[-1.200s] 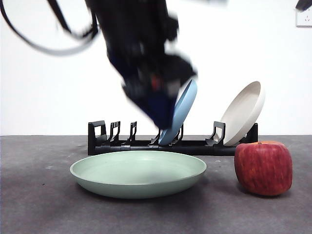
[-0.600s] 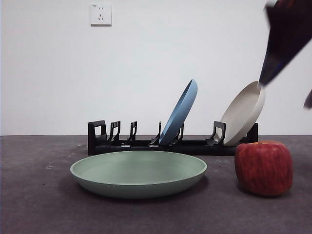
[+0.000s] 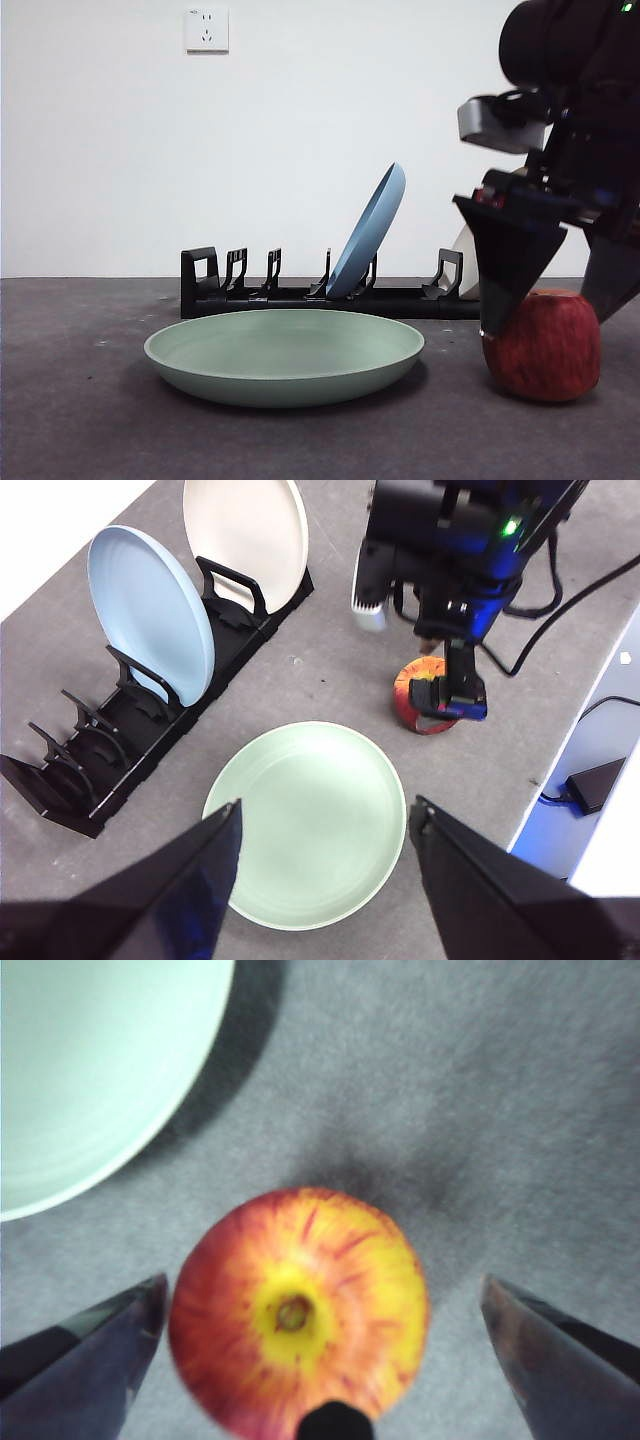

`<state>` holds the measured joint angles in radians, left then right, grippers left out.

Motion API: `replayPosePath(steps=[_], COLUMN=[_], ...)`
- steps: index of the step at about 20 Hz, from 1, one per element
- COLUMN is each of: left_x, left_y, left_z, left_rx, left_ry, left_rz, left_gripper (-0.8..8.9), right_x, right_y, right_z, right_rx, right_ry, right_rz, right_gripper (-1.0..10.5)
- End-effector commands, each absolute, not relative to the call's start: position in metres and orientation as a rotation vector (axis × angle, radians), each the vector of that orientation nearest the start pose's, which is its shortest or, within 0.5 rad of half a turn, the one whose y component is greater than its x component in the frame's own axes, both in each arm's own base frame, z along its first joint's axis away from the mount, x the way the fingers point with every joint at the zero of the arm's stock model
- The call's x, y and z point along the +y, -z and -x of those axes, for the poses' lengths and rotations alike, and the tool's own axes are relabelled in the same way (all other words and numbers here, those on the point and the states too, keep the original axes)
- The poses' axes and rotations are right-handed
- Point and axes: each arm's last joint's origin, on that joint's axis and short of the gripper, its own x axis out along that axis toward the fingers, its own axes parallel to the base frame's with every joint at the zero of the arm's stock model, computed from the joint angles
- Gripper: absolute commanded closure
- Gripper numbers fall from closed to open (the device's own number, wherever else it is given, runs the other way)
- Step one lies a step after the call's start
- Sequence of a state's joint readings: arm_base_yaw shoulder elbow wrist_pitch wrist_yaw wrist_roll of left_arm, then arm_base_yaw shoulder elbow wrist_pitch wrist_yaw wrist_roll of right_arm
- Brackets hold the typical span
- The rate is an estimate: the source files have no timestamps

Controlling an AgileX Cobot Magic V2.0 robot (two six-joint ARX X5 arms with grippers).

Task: Take the green plate from the plate rack,put the plate on the table,take the apple from the table,put the apple in the plate

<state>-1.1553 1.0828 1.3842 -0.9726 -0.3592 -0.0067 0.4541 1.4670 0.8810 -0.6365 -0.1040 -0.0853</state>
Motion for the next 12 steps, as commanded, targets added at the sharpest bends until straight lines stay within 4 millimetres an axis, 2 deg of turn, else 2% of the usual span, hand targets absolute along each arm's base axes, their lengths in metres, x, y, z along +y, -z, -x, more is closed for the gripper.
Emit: replayPosePath(steps=[1,3,6,8,9,12], left_x=[-0.167,-0.167,-0.167,-0.167,-0.167,-0.167], left_y=[-0.407,-0.407,-0.407,-0.407,-0.407,-0.407], left_z=[-0.085,-0.085,-0.085,-0.085,-0.085,-0.085], left_rx=[0.507,0.507,0.508,0.511,0.510,0.511], left_ry=[0.755,0.756,0.756,0.755,0.755,0.755], left_rz=[-0.453,-0.453,-0.454,-0.456,-0.455,-0.456], left_gripper=[5.30,5.30,5.30,5.31,5.30,5.30], right_x=[0.124,0.128,0.129,0.129,0.129,0.129], right_y=[-0.183,-0.177,-0.171,-0.171,-0.171,-0.173], right_z=[-0.236,-0.237,-0.238,-0.238,-0.238,-0.237], right_rx=[1.219,1.245,1.272,1.274,1.275,1.270], right_ry=[-0.543,-0.534,-0.521,-0.510,-0.509,-0.506], right_rz=[0.294,0.287,0.278,0.265,0.264,0.259], right_gripper=[2.6,3.1,5.3,7.5,8.3,9.6])
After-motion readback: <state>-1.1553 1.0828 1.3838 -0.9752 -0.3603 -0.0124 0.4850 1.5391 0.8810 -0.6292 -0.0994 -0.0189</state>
